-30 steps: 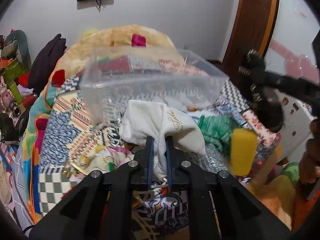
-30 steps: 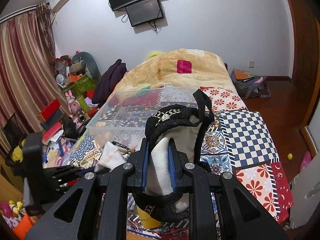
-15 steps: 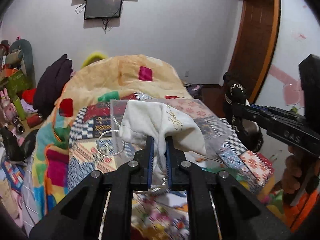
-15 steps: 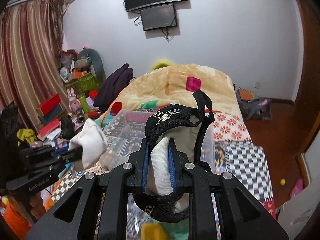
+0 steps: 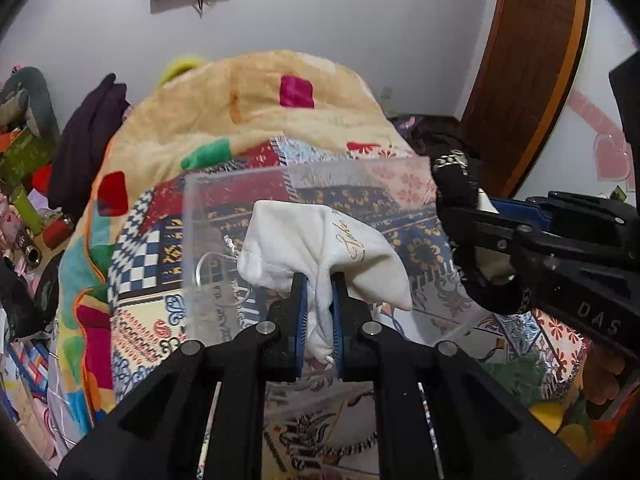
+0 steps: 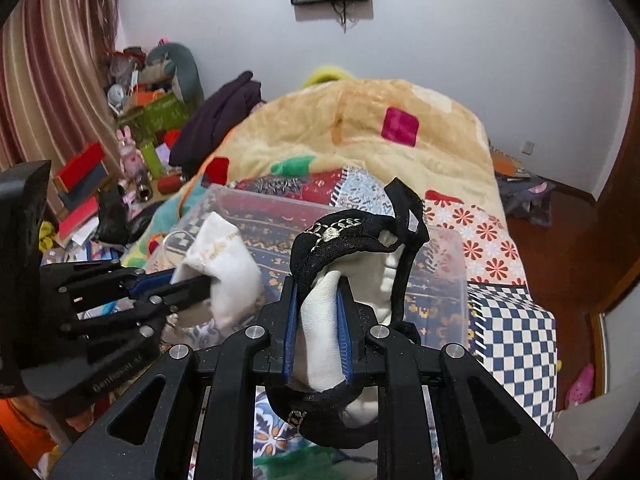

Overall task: Organize soft objects
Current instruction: 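Carry the white cloth and black-and-white bag over the clear box with both grippers, then open both grippers to drop the cloth and bag into the box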

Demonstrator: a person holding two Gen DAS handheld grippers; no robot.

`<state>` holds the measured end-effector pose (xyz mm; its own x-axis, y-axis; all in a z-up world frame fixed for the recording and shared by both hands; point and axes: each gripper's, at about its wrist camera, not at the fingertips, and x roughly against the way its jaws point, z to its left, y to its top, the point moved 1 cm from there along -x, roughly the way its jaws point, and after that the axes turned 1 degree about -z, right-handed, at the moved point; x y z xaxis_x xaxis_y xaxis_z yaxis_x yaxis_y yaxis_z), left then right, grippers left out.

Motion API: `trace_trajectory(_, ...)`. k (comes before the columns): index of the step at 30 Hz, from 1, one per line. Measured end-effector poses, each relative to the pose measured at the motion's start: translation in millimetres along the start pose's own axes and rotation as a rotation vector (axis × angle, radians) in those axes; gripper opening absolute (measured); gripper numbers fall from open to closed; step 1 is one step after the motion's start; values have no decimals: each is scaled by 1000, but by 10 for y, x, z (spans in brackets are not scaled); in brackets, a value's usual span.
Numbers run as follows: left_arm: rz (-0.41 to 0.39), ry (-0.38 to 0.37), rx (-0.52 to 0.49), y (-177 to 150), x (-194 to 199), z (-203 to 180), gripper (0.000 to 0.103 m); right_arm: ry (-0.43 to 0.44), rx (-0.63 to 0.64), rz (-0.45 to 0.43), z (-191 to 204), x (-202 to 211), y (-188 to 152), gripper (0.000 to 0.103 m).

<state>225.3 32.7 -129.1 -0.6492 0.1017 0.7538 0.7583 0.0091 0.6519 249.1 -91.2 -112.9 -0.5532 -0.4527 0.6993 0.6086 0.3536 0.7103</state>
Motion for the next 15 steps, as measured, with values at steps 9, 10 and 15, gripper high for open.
trace_trajectory(9,48,-23,-11,-27,-68,-46,21,-9,55,40,43,-73,-60,36)
trace_trajectory(10,43,-24,-13,-26,-50,-53,26,-8,57,30,38,-28,-65,40)
trace_trajectory(15,-18,-7,-14,-14,188,-64,51,-19,69,-37,24,223,-26,53)
